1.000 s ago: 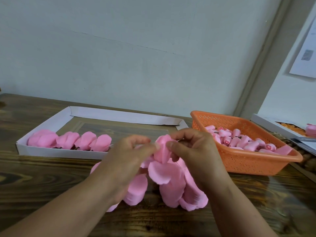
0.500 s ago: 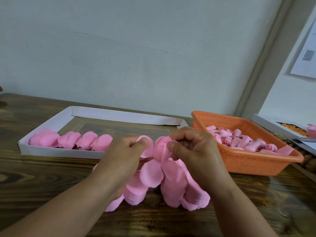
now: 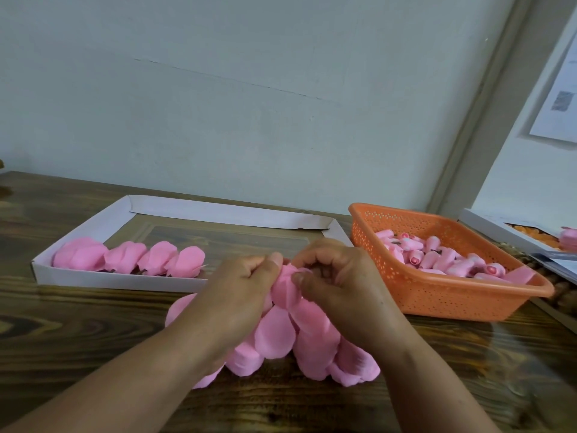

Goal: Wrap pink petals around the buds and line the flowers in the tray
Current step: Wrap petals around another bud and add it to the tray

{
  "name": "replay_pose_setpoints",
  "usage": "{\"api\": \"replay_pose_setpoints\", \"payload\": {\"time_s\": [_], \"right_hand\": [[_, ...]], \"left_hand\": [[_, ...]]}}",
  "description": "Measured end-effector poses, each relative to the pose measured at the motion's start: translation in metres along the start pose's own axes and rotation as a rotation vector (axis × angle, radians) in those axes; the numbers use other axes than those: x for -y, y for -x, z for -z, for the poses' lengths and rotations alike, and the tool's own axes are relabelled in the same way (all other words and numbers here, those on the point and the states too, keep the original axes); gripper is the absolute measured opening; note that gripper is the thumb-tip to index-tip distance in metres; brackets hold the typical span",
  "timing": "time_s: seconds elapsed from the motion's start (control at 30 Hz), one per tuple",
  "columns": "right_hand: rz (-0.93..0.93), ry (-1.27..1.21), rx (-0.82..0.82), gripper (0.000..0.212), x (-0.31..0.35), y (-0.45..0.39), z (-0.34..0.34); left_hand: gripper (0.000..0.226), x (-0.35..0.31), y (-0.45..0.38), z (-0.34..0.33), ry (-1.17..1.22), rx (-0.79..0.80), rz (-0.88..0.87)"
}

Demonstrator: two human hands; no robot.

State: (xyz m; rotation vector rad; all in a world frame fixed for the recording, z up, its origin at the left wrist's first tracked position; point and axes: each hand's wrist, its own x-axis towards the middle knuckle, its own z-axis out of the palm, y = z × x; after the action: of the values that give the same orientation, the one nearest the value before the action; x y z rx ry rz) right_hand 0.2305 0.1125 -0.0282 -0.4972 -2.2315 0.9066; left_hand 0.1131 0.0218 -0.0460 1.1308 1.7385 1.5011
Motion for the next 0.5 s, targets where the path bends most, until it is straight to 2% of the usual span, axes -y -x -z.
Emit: {"api": "replay_pose_setpoints", "payload": {"time_s": [0.17, 0.37, 0.5], "right_hand": [[-0.046, -0.054, -0.124, 0.026, -0.0010, -0.0009, 0.0030], [-0.078, -0.182, -0.167, 0.030, 0.0006, -0.0002, 0.0049], [-0.075, -0.205, -0.169, 0.031, -0.0015, -0.0015, 0.0040]], "left_hand": [[0.034, 0.0004, -0.0076, 0.0073, 0.256, -0.036, 0.040], [0.038, 0.0021, -0.0072, 0.0088, 0.115, -0.060, -0.029], [0.027, 0.0006, -0.0033, 0.0073, 0.130, 0.015, -0.068]]}}
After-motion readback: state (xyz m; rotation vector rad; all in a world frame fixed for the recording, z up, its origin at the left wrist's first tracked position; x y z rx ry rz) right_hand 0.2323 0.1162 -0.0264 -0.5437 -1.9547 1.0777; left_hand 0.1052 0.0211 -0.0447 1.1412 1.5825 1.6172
